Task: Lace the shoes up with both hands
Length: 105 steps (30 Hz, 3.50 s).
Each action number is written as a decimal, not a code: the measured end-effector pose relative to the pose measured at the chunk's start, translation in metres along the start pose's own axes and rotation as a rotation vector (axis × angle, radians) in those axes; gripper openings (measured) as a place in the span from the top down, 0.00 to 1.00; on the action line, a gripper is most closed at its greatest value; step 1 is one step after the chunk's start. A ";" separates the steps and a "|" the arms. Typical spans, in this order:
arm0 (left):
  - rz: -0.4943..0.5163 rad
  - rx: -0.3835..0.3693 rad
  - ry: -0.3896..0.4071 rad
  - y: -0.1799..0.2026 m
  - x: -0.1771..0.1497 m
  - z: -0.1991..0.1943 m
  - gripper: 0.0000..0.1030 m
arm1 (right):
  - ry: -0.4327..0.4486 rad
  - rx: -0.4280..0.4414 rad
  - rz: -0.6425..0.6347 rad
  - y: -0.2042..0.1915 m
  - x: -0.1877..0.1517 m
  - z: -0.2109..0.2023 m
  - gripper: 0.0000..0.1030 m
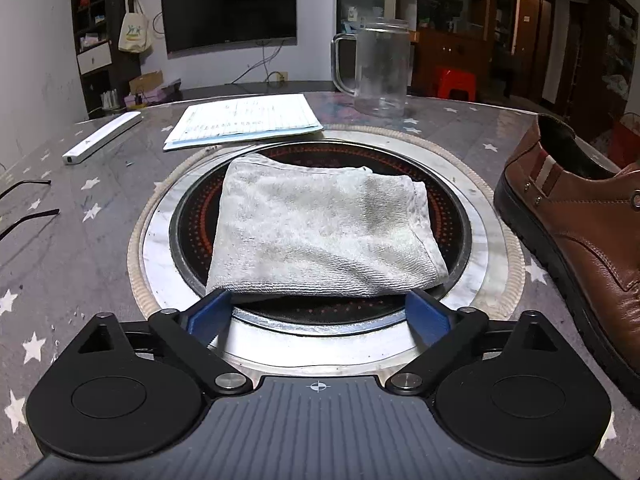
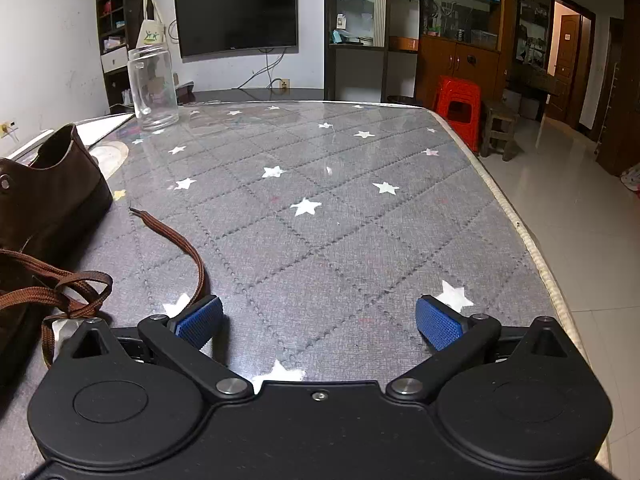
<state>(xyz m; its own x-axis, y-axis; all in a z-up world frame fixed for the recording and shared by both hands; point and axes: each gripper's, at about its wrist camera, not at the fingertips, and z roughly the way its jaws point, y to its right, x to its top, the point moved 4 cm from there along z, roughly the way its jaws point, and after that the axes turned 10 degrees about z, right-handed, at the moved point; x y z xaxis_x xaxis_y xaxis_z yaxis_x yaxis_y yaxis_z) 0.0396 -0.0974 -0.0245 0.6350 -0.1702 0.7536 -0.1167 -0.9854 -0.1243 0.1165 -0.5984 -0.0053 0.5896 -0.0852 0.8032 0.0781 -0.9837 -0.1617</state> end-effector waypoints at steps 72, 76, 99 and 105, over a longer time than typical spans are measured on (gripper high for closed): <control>0.005 -0.011 -0.006 0.000 0.000 0.001 0.00 | 0.001 0.007 0.006 0.001 0.001 0.004 0.00; 0.005 -0.010 -0.006 0.000 0.000 0.001 0.00 | 0.001 0.006 0.006 0.002 0.001 0.004 0.00; 0.005 -0.010 -0.006 0.000 0.000 0.002 0.00 | 0.002 0.004 0.004 -0.003 -0.001 0.005 0.00; 0.005 -0.010 -0.006 0.001 0.000 0.001 0.00 | 0.002 0.003 0.003 -0.008 -0.001 0.007 0.00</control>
<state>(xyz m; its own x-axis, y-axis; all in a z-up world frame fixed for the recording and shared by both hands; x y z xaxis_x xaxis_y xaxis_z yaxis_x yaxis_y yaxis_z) 0.0405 -0.0979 -0.0257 0.6388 -0.1752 0.7492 -0.1277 -0.9844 -0.1213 0.1212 -0.5888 -0.0091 0.5884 -0.0886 0.8037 0.0787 -0.9830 -0.1659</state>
